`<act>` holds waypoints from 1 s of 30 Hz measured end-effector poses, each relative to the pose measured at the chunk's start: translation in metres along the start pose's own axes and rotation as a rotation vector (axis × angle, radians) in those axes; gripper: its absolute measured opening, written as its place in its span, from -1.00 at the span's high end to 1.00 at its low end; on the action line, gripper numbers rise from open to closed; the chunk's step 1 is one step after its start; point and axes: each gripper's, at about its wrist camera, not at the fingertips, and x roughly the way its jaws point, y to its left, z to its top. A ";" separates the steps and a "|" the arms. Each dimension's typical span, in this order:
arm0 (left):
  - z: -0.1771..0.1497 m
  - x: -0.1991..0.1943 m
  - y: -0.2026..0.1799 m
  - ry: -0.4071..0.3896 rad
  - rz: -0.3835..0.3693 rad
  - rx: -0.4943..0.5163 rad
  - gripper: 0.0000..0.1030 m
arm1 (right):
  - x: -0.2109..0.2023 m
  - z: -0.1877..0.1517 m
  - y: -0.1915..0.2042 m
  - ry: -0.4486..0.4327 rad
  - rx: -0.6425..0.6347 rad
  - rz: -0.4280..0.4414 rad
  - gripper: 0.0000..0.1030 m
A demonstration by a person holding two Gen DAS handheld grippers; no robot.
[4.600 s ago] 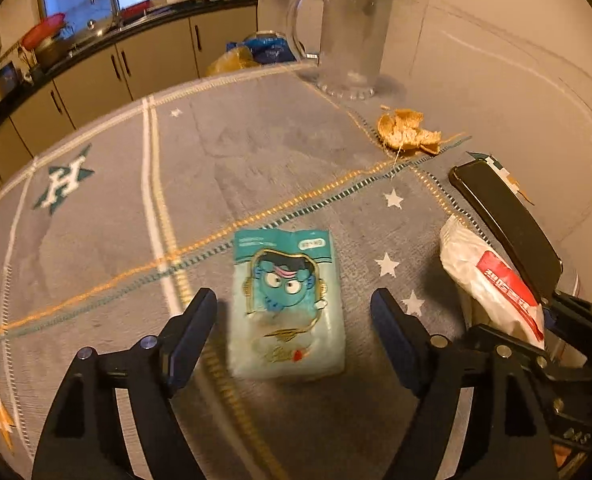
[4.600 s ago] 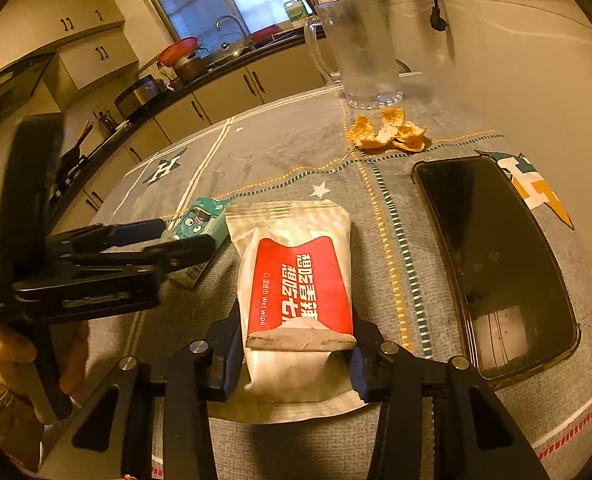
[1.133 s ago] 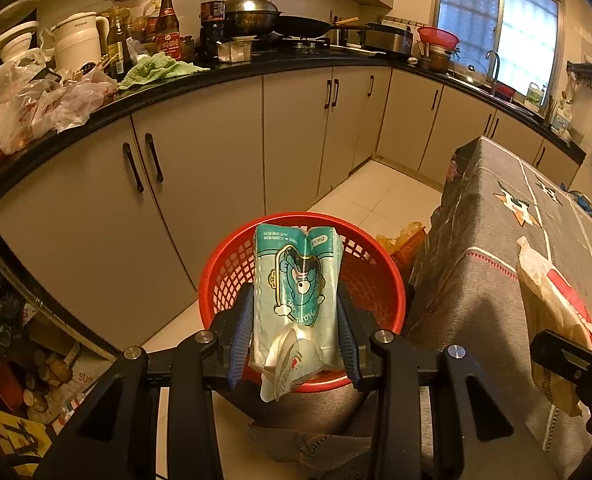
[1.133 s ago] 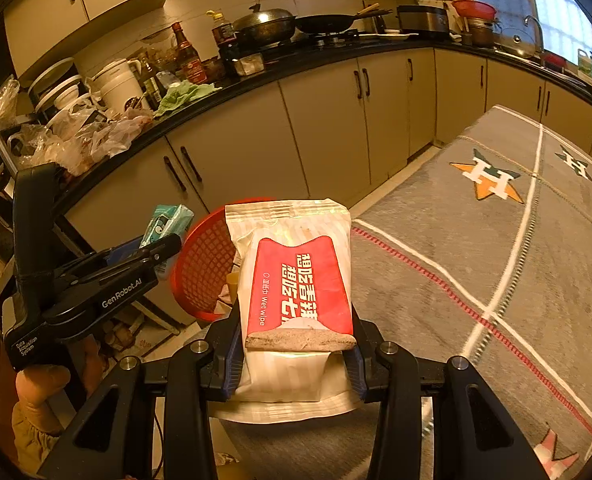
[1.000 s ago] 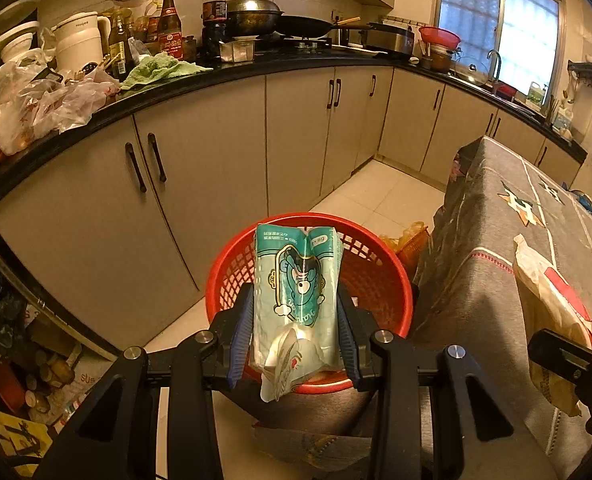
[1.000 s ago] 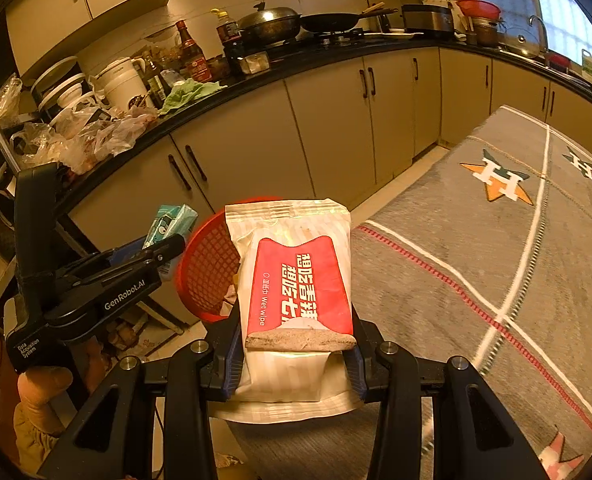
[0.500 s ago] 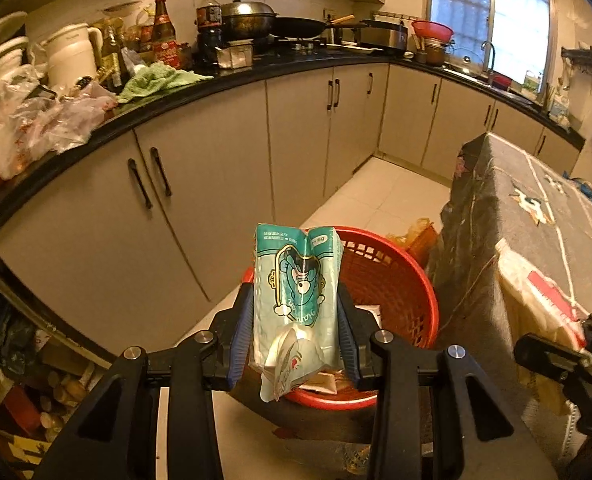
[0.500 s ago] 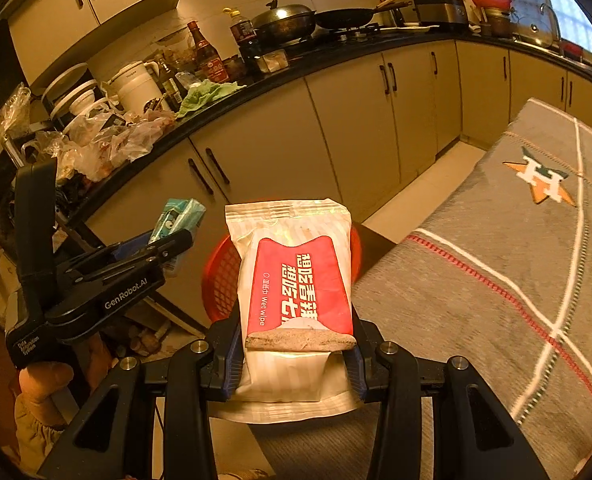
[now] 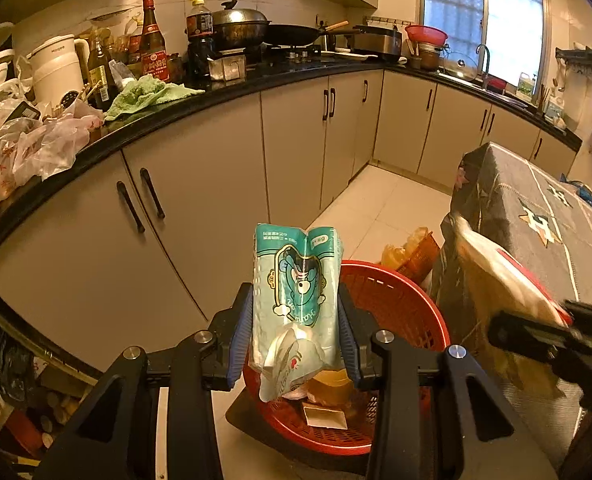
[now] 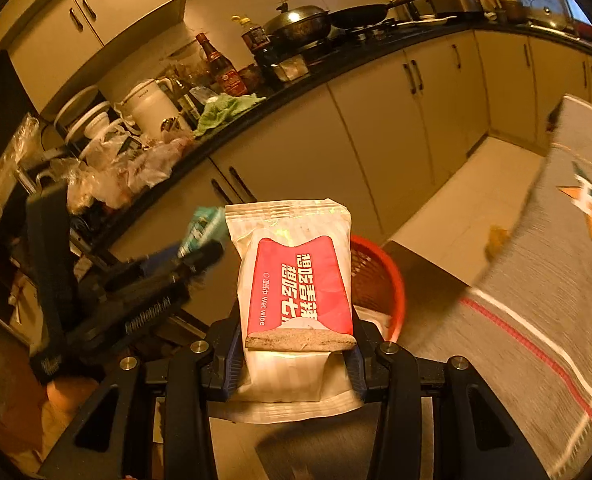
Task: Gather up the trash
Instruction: 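Carry the wet-wipe pack and tissue pack over to the red basket, then hold both packs above the red basket and lower them toward it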
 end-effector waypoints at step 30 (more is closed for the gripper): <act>-0.021 0.052 -0.006 0.076 0.077 0.039 0.25 | 0.047 0.004 -0.030 0.022 0.134 0.093 0.10</act>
